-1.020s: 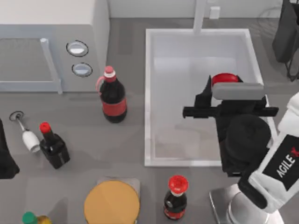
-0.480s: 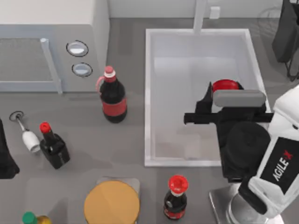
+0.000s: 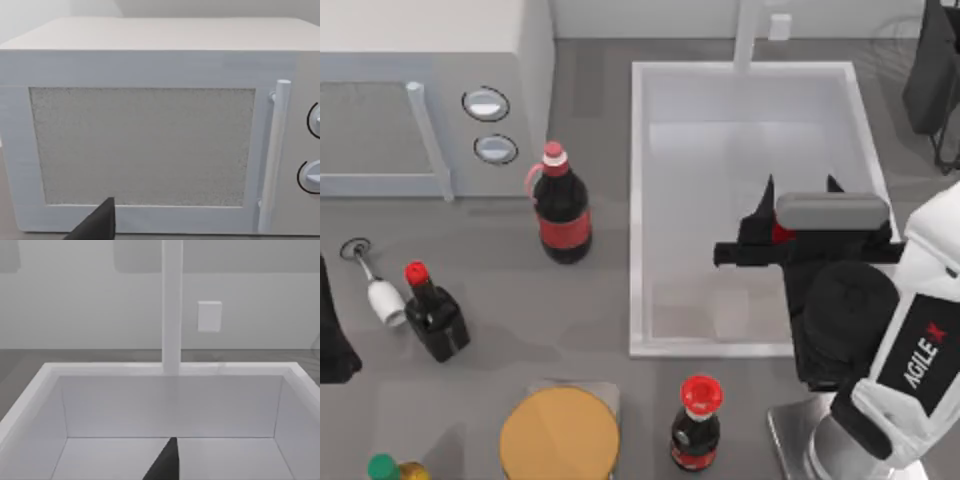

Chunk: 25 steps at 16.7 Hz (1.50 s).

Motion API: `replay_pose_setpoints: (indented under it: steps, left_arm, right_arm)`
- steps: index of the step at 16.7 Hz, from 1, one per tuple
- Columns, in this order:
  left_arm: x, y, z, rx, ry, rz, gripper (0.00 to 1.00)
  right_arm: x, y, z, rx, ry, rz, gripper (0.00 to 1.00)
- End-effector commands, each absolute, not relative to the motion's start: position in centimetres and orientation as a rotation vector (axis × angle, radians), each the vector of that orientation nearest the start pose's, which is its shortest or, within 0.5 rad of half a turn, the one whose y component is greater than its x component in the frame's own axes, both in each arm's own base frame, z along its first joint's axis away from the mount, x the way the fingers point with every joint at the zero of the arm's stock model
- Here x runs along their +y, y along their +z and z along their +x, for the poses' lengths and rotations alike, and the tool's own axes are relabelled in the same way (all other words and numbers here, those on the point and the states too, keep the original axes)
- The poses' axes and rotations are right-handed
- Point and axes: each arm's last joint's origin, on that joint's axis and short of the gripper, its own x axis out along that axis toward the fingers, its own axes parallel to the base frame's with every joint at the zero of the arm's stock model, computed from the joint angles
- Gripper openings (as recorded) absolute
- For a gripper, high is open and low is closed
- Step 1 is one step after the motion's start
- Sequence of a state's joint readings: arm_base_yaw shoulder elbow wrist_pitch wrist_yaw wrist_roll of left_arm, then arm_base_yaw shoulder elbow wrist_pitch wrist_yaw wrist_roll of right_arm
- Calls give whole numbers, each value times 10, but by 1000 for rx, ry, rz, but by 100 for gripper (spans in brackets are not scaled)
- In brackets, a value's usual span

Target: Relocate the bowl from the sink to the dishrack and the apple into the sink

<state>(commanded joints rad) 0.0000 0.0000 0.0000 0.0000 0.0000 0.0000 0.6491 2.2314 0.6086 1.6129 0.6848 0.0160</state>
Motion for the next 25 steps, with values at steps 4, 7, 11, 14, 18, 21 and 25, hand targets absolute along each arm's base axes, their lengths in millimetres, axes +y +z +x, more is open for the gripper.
replay_pose_setpoints:
  steps: [4,7,11,14,18,21,25]
  left_arm:
    - [-1,160,106,0,0,0,100]
    - [-1,160,106,0,0,0,100]
    - [-1,160,106,0,0,0,100]
    - [-1,160,106,0,0,0,100]
    - [-1,160,106,0,0,0,100]
    - [-1,160,106,0,0,0,100]
    - [-1,160,106,0,0,0,100]
  right_arm:
    - [184,59,270,0,-10,0,100]
    - [184,59,270,0,-10,0,100]
    - [184,59,270,0,-10,0,100]
    - [181,61,271,2,-12,-1,100]
    - [152,82,277,41,-37,-17,100]
    - [114,109,274,97,-67,-36,100]
    - [59,150,242,150,-100,-36,100]
